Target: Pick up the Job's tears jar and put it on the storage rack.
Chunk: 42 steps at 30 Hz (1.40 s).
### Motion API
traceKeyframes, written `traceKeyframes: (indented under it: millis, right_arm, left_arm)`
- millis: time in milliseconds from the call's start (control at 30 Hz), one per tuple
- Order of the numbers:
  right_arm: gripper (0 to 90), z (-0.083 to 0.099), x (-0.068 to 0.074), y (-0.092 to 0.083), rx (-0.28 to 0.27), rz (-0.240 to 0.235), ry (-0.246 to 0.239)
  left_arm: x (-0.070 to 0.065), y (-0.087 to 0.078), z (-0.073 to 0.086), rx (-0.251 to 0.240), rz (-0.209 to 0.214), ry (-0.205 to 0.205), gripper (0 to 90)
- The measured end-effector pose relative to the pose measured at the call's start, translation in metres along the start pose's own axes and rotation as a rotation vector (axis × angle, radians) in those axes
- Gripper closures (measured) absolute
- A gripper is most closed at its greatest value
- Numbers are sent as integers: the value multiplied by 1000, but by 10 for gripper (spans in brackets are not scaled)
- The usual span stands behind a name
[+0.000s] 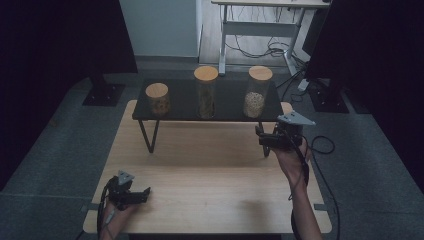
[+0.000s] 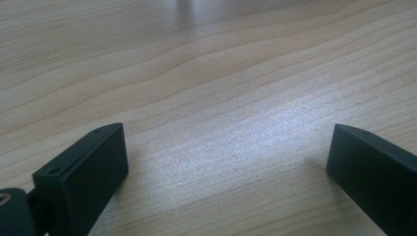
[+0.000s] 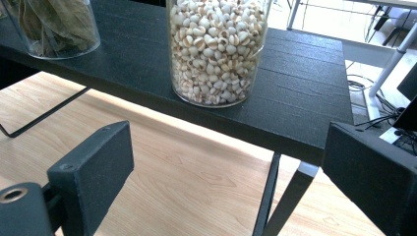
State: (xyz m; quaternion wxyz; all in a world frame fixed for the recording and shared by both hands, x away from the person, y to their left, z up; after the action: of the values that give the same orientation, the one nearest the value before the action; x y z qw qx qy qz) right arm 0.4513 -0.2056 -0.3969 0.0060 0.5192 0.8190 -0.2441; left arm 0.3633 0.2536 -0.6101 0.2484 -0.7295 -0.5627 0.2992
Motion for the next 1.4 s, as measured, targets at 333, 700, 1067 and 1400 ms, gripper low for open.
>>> traceKeyframes:
  millis: [333,700,1067,1400]
  right_arm:
    - [48,8,1,-7,-4,4,-2]
    - [49,22,-2,-16,1,15,5]
    - [49,39,-2,-21,14,23,11]
    - [49,49,0,-27,7,26,13]
  left_arm:
    - [0,0,0,0,0,0,17]
    - [0,0,0,0,0,0,17]
    - [0,0,0,2,0,0,17]
    - [0,0,0,3,-1,2,17]
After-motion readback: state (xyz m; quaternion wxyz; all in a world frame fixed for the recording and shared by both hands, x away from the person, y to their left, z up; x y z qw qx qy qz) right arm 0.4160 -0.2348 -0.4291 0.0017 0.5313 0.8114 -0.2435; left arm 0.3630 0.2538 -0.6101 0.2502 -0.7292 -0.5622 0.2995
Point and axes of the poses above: each handheld gripper's, and its own axes: y roughly forward along the jaws, z roughly out of its underside, x roughly to its left, the point moved 8 cm from there along y, roughly forward along the jaws, and after that the axes turned 14 degrees about -y, right-handed, at the moved point
